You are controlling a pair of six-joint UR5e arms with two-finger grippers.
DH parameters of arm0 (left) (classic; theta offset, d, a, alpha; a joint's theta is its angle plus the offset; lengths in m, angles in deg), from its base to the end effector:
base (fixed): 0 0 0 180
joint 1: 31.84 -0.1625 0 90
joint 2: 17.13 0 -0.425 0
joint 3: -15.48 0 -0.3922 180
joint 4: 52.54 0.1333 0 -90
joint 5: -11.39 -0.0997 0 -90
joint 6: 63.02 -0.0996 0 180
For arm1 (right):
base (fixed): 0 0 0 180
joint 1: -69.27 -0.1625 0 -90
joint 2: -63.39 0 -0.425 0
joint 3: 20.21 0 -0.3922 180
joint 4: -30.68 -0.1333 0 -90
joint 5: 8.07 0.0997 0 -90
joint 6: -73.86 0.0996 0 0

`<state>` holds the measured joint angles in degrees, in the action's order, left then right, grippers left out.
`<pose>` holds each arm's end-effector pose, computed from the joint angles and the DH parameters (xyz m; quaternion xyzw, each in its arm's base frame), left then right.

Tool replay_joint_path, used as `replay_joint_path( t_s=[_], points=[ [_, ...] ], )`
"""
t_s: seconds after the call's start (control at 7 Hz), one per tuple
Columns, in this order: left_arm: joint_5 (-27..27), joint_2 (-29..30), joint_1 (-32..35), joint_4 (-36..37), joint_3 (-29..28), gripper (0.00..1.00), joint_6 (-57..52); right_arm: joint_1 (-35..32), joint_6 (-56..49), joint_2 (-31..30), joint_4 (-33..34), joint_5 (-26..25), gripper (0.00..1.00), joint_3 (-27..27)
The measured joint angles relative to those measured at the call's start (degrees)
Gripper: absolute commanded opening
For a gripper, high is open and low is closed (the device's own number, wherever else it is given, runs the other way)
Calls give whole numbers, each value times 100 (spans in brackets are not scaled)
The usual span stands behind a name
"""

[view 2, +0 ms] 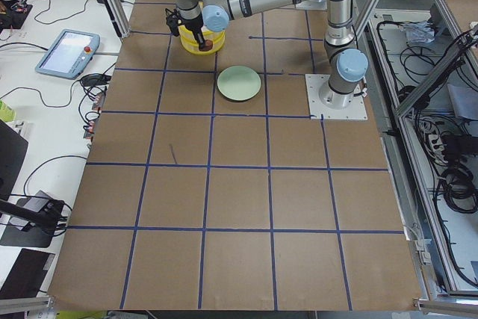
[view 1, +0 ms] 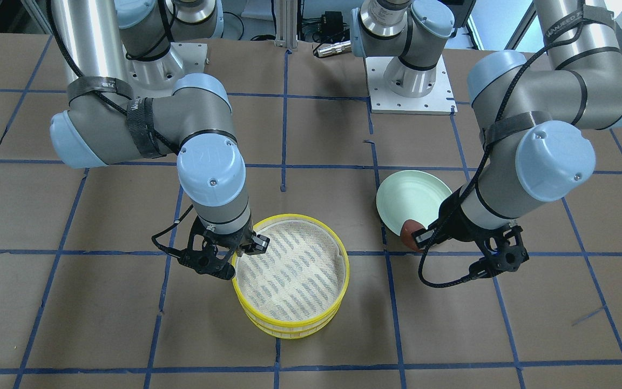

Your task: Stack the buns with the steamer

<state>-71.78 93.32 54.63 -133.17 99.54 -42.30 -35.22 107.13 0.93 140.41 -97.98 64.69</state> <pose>-0.1068 -0.6264 0.3550 0.2121 -0.9744 -0.0532 0.0522 0.2928 -0.5997 0.2854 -0.1631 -0.9863 -0.0219 0.0089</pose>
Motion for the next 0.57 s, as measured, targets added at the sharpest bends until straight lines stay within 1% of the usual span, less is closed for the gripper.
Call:
replay_joint_path(
  t_s=[0.14, 0.29, 0.43, 0.57],
  points=[
    [155, 56, 202, 44, -179, 0, 438, -5, 9, 10, 8, 7, 18, 3],
    [373, 123, 410, 203, -263, 0, 923, -8, 10, 10, 14, 13, 50, 15],
    [517, 204, 593, 429, -279, 0, 1330, -9, -6, 6, 30, 15, 99, 48],
    [609, 259, 746, 561, -273, 0, 1685, -9, -37, -8, 63, 16, 100, 101]
  ],
)
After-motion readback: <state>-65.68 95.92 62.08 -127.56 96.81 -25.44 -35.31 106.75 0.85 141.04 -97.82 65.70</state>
